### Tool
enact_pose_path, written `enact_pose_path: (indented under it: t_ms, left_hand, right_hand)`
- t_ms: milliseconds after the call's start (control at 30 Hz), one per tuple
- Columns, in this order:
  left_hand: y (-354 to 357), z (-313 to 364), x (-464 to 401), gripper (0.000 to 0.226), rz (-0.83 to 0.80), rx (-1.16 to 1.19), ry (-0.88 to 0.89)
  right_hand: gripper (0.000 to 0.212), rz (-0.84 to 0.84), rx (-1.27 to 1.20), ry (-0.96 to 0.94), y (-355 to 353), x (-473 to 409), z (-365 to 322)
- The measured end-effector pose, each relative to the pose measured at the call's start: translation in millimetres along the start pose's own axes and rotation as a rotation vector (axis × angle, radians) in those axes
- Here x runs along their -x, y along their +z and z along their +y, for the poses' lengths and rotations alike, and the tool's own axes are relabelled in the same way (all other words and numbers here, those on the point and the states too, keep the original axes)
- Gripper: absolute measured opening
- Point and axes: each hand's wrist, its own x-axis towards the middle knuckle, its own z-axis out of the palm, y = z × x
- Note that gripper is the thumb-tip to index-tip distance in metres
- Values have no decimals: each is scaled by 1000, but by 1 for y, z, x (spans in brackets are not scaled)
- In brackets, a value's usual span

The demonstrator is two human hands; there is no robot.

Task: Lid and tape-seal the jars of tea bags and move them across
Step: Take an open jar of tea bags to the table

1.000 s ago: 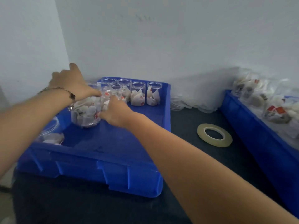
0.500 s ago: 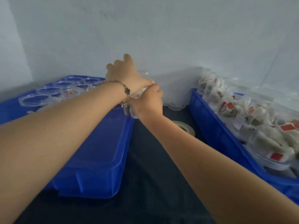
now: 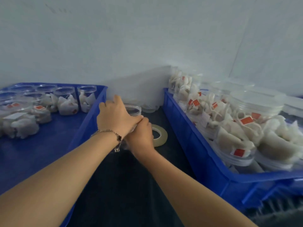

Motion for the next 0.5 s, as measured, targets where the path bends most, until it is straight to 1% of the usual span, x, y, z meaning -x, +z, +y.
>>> enact_pose_path:
  t_ms: [133, 200, 267, 333, 400, 433, 467, 500]
  left_hand:
    - [28, -9, 8, 78, 53, 8, -83]
    - [44, -15, 13, 80, 90, -13, -111]
    - [61, -21, 18, 85, 166, 46, -126]
    - [77, -26, 17, 97, 231, 254, -160]
    - [89, -32, 14, 114, 191, 539, -235]
    - [95, -37, 13, 120, 152, 649, -262]
    - [101, -43, 14, 123, 120, 712, -273]
    - [107, -49, 14, 124, 102, 733, -261]
  right_hand:
    - [32, -6, -27, -32, 11, -4, 21]
    - [30, -32, -29, -33, 17, -8, 31]
    - [31, -40, 3, -77, 21, -11, 41]
    - [32, -29, 13, -143, 24, -16, 50]
    - [36, -66, -35, -160, 23, -25, 56]
    - [41, -107, -78, -141, 22, -31, 58]
    - [46, -143, -133, -102, 20, -36, 61]
    - [49, -139, -199, -50, 17, -41, 63]
